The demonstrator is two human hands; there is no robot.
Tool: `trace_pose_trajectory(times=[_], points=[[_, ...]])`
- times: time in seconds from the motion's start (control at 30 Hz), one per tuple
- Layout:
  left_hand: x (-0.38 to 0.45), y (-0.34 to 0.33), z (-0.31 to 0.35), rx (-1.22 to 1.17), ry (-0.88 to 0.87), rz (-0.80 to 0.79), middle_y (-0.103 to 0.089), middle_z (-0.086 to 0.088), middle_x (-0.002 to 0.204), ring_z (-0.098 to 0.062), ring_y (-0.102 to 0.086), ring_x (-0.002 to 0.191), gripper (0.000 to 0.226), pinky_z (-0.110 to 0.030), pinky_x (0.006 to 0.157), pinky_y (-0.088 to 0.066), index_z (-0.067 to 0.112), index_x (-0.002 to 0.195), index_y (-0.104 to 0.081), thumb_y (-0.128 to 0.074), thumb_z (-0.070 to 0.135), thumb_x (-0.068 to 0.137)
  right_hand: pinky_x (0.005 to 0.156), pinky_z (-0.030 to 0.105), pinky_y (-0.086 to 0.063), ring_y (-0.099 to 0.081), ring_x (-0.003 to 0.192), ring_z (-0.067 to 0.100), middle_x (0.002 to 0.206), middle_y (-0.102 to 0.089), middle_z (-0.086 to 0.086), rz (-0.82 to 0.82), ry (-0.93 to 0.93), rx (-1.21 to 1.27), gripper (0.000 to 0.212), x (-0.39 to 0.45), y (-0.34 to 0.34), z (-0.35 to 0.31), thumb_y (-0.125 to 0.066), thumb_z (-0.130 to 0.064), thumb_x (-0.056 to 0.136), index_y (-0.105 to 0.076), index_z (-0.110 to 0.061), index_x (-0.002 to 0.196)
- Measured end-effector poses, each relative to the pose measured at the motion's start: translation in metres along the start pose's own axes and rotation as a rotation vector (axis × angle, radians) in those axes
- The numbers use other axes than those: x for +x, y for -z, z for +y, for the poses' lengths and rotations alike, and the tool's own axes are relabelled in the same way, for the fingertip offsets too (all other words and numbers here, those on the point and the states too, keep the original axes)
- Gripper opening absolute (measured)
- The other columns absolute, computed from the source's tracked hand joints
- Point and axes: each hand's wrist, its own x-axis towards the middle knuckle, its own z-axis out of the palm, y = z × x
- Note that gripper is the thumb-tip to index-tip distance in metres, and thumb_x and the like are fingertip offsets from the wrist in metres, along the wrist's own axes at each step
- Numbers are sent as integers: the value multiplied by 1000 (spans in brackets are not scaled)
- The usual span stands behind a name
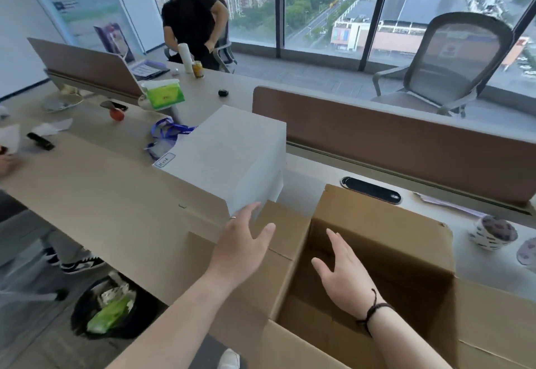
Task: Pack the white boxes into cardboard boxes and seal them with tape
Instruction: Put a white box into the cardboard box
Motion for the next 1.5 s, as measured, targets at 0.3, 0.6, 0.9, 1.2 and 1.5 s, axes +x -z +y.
trace_pose_trajectory(times=[0.3,0.6,0.9,1.2,1.5], points=[[71,78,-50,-200,111,133,-72,4,73,-12,-66,74,35,-33,73,-50,18,75,-66,-64,48,93,119,34,-24,-27,149,19,162,-31,4,66,-28,97,67,123,-7,-115,-48,-45,102,-21,-19,158],[120,123,-99,-174,164,75,-47,10,48,-12,-44,51,52,-32,57,-41,16,58,-46,-71,52,86,114,34,-30,-37,142,23,153,-39,7,207,-190,319,80,247,3,-207,-64,-49,93,-27,-14,154],[127,126,-111,-259,138,103,-44,10,45,-11,-38,46,53,-34,56,-40,17,54,-47,-73,50,85,109,32,-35,-42,138,23,155,-38,5,309,-297,326,88,280,1,-201,-75,-34,87,-23,-15,156],[164,160,-140,-378,231,252,-59,2,64,-21,-57,65,35,-37,66,-43,14,72,-55,-67,39,93,85,34,-43,-54,105,21,117,-52,0,351,-336,167,79,233,-7,-198,-81,-56,74,-43,-12,127],[217,199,-157,-812,357,90,-77,-2,104,-19,-71,83,18,-35,75,-57,24,105,-74,-57,31,102,63,35,-43,-51,66,21,71,-51,3,180,-334,120,72,182,-37,-187,-66,-82,60,-47,-14,73]])
